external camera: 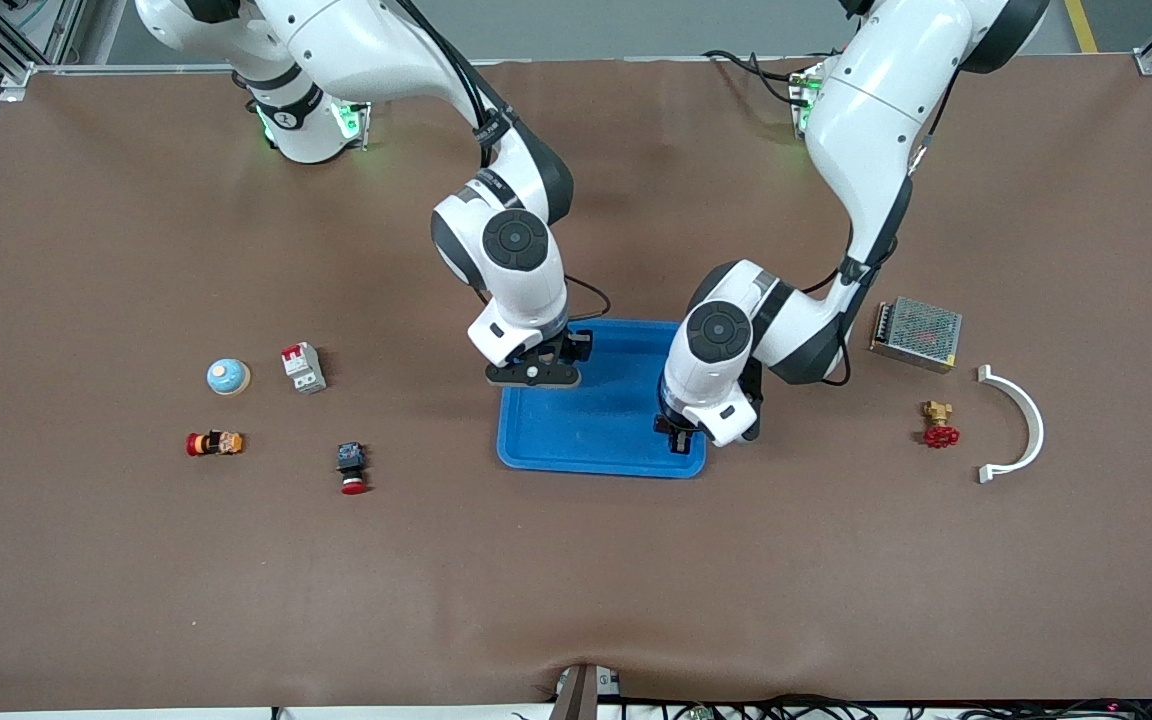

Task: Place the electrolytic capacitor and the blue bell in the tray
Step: 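Lift and carry the capacitor and bell over the blue tray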

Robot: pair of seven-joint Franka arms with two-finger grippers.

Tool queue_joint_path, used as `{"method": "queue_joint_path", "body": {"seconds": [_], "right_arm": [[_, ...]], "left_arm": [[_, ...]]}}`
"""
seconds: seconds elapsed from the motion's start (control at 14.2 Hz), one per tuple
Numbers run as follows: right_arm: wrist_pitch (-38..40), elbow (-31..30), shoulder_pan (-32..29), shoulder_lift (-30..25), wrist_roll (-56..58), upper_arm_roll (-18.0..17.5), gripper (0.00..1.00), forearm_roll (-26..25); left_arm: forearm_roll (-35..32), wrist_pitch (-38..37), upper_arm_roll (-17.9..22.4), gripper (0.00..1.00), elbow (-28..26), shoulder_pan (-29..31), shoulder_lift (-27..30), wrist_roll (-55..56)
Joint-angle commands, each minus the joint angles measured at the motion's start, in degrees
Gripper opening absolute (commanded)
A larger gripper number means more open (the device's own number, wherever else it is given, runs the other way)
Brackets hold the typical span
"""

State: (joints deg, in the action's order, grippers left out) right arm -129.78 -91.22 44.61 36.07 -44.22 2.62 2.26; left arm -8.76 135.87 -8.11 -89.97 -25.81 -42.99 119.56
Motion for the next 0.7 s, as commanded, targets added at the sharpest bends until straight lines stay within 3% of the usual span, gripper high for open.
{"method": "queue_joint_path", "body": {"seconds": [0.0, 0.63], "right_arm": [[-1.70, -3.52, 1.36, -1.96, -0.69, 0.54, 0.42, 0.29], [-3.46, -3.87, 2.77, -0.21, -1.13, 0.63, 0.42, -0.42]], "left_arm": [[-2.04, -1.14, 0.90, 0.00, 3.04, -1.52, -2.09, 2.43], [-3.72, -1.14, 0.90, 0.00, 3.49, -2.32, -3.68, 3.49]]}}
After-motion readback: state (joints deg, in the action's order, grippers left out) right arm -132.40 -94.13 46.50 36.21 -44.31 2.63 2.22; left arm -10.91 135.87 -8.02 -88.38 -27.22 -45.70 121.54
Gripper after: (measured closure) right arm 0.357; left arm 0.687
